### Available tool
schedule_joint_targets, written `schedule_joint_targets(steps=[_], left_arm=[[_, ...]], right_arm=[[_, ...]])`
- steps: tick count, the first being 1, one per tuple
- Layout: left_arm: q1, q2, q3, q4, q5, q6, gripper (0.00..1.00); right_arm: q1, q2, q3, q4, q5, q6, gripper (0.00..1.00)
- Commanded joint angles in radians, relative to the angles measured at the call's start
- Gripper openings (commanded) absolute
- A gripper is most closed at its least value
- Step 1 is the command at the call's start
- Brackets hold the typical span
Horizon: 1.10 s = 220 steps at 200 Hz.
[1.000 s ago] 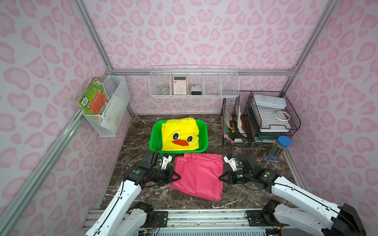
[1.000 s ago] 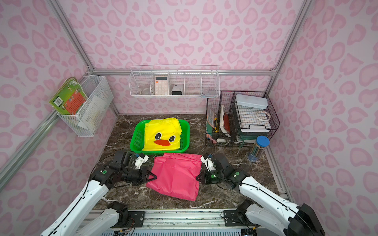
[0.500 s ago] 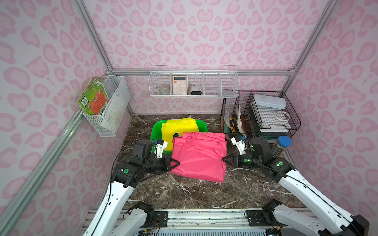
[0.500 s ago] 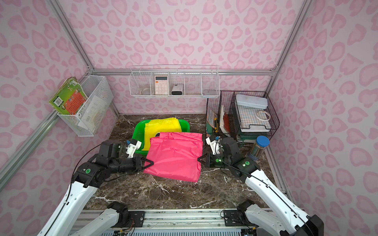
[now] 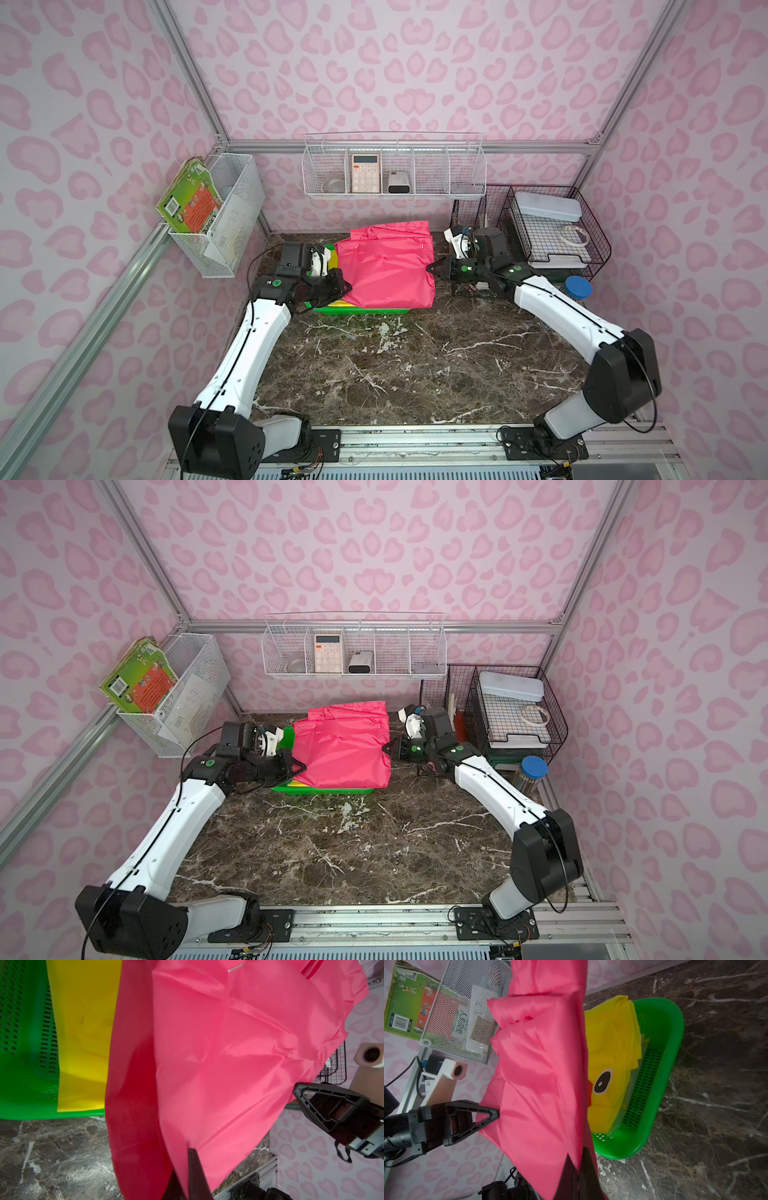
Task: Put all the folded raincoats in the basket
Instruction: Pick up the raincoat from the center of the board, then place the raincoat in the basket.
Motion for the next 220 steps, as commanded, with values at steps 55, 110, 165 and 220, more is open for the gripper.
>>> schedule_joint_targets(steps=[55, 110, 165, 220], left_arm=[[0.163, 0.318, 0.123, -0.021, 0.039, 0.101, 0.0], [0.191, 0.408, 0.105, 0.021, 0.055, 0.087, 0.0], [0.194, 0.427, 0.117, -0.014, 0.045, 0.107, 0.06], [0.194, 0.357, 0.203, -0.104, 0.001, 0.141, 0.75]], right_arm=[[0.022, 0.353, 0.305, 0.025, -0.004, 0.013, 0.0], [0.035, 0.479, 0.352, -0.023, 0.004, -0.009, 0.0], [0.039, 0.48, 0.352, -0.061, 0.024, -0.036, 0.38], [0.04, 0.374, 0.351, -0.116, 0.101, -0.083, 0.57]])
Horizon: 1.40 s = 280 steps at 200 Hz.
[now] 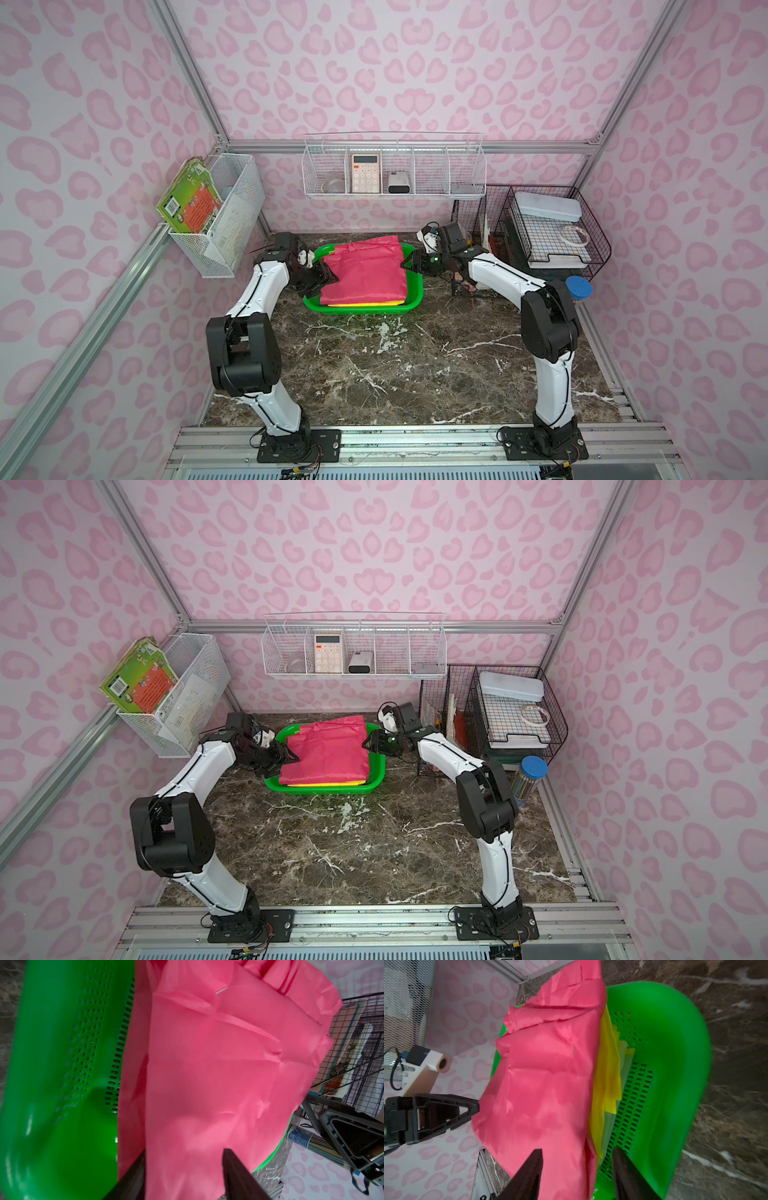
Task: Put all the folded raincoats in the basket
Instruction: Place the raincoat in the basket.
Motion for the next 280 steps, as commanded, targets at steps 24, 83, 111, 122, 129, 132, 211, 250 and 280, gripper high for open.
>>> schedule_joint_targets(steps=[24, 83, 111, 122, 129, 132, 211, 250, 280], left_arm=[[0.002, -0.093, 0.078, -0.083, -0.05, 0.041, 0.88], [-0.05, -0.038, 0.087, 0.094, 0.198, -0.053, 0.99], [-0.107, 0.041, 0.102, 0.134, 0.201, -0.074, 0.99], [-0.113, 0.066, 0.076, 0.171, 0.212, -0.095, 0.99], [-0.113, 0.078, 0.051, 0.201, 0.214, -0.11, 0.99], [-0.112, 0.081, 0.035, 0.213, 0.212, -0.114, 0.99], [-0.108, 0.106, -0.18, 0.307, 0.174, -0.119, 0.99], [-0.112, 0.083, 0.007, 0.204, 0.165, -0.1, 0.99], [-0.112, 0.13, 0.146, 0.173, 0.199, -0.111, 0.99]], right_arm=[[0.008, -0.107, -0.008, -0.031, 0.068, -0.057, 0.58], [0.096, -0.034, 0.116, -0.062, 0.009, -0.069, 0.58], [0.135, 0.045, 0.149, -0.055, -0.008, -0.052, 0.58], [0.141, 0.072, 0.136, -0.036, -0.018, -0.037, 0.57], [0.144, 0.084, 0.114, -0.015, -0.026, -0.028, 0.57], [0.144, 0.088, 0.101, -0.005, -0.028, -0.023, 0.57], [0.14, 0.057, -0.042, 0.05, -0.035, -0.021, 0.57], [0.138, 0.043, 0.082, -0.02, -0.031, -0.056, 0.57], [0.136, 0.042, 0.133, -0.024, -0.035, -0.053, 0.57]])
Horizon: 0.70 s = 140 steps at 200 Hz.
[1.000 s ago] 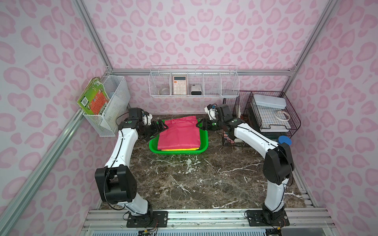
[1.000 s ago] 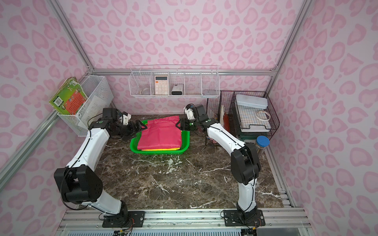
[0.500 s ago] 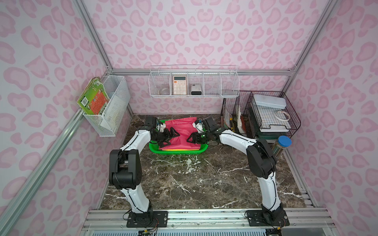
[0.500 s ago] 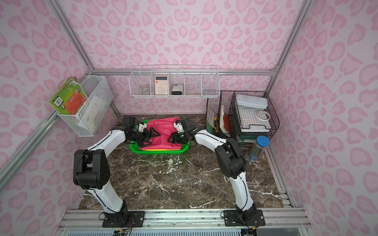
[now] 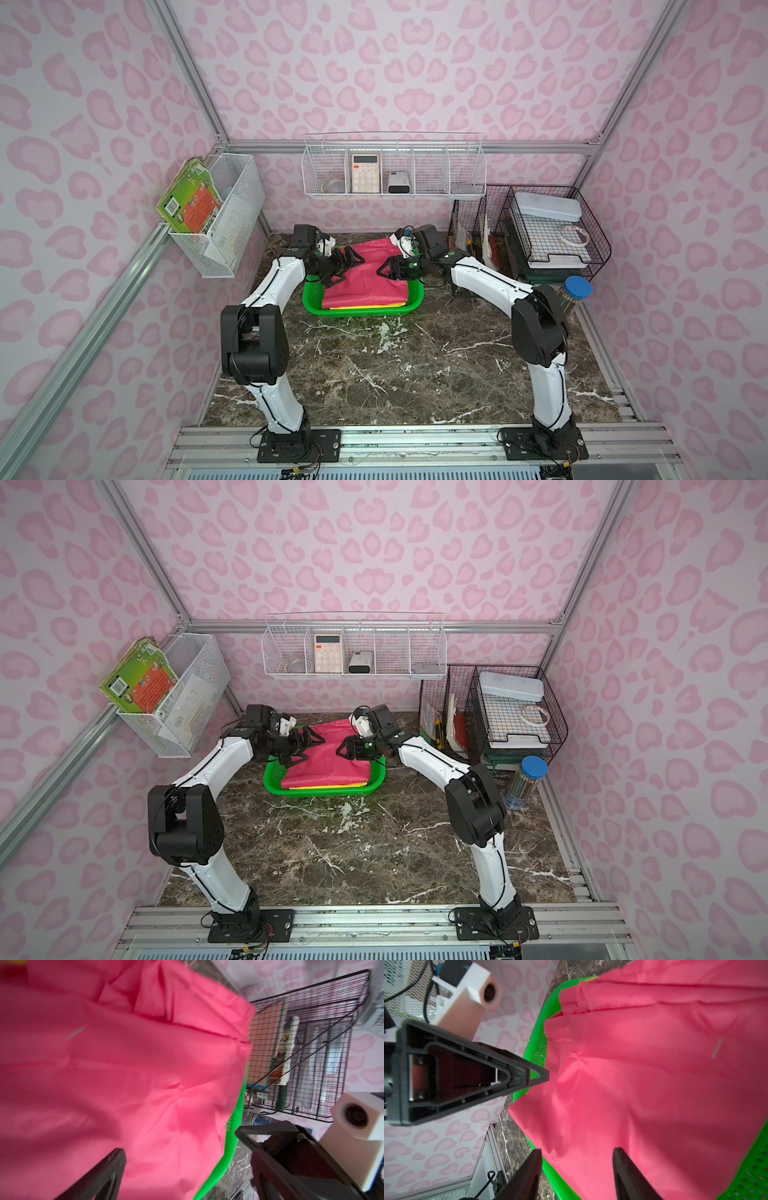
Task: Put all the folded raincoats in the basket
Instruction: Place the raincoat in the basket.
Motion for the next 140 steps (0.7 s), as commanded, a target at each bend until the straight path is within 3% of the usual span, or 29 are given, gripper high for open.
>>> schedule_joint_targets(steps=[1, 68, 140], left_arm=[[0.0, 0.034, 0.076, -0.053, 0.032, 0.008, 0.99], [-0.037, 0.254, 0.183, 0.115, 0.15, -0.112, 0.99], [-0.043, 0.332, 0.169, 0.105, 0.112, -0.091, 0.99]], right_arm=[[-0.001, 0.0, 0.03, -0.023, -0.003, -0.012, 0.57], [0.024, 0.078, -0.071, 0.146, -0.092, 0.092, 0.57], [0.03, 0.071, -0.147, 0.18, -0.086, 0.107, 0.57]])
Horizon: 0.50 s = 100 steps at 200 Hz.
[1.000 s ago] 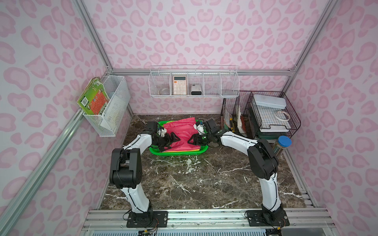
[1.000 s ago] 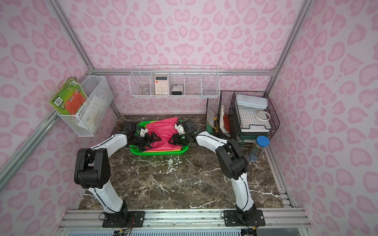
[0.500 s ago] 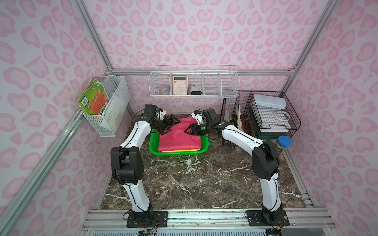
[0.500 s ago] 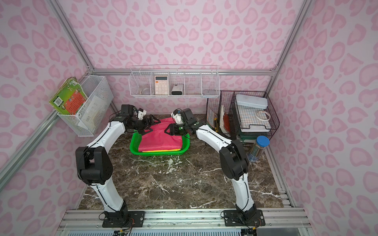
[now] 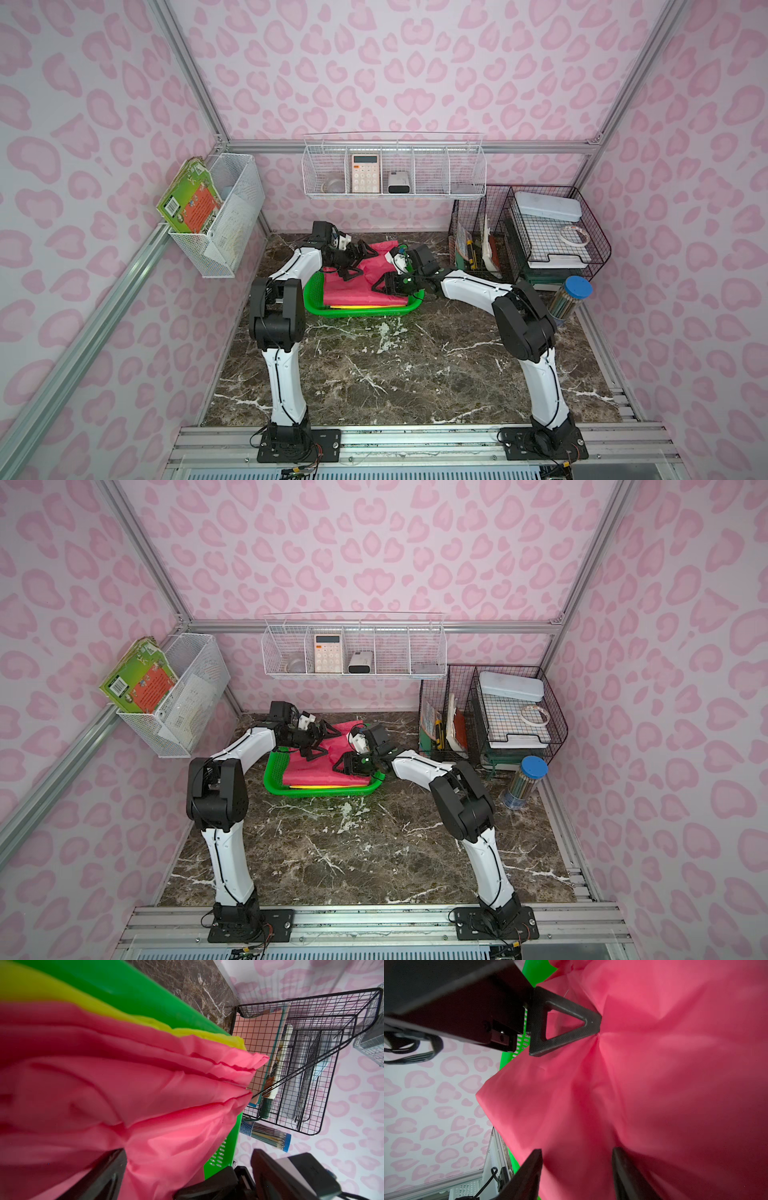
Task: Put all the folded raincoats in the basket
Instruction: Place the raincoat in the basket.
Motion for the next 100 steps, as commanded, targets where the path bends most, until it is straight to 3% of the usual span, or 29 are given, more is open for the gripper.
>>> schedule_joint_targets(steps=[1, 49, 100], left_arm=[[0.0, 0.006, -0.001, -0.013, -0.02, 0.013, 0.99], [-0.005, -0.083, 0.066, -0.063, -0.003, 0.039, 0.99], [-0.004, -0.241, 0.074, -0.118, -0.002, 0.087, 0.99]], right_arm=[[-0.001, -0.018, 0.012, -0.037, -0.013, 0.0, 0.57], [-0.015, -0.085, 0.106, -0.11, 0.004, -0.037, 0.57], [-0.05, -0.227, 0.097, -0.161, 0.071, -0.094, 0.58]])
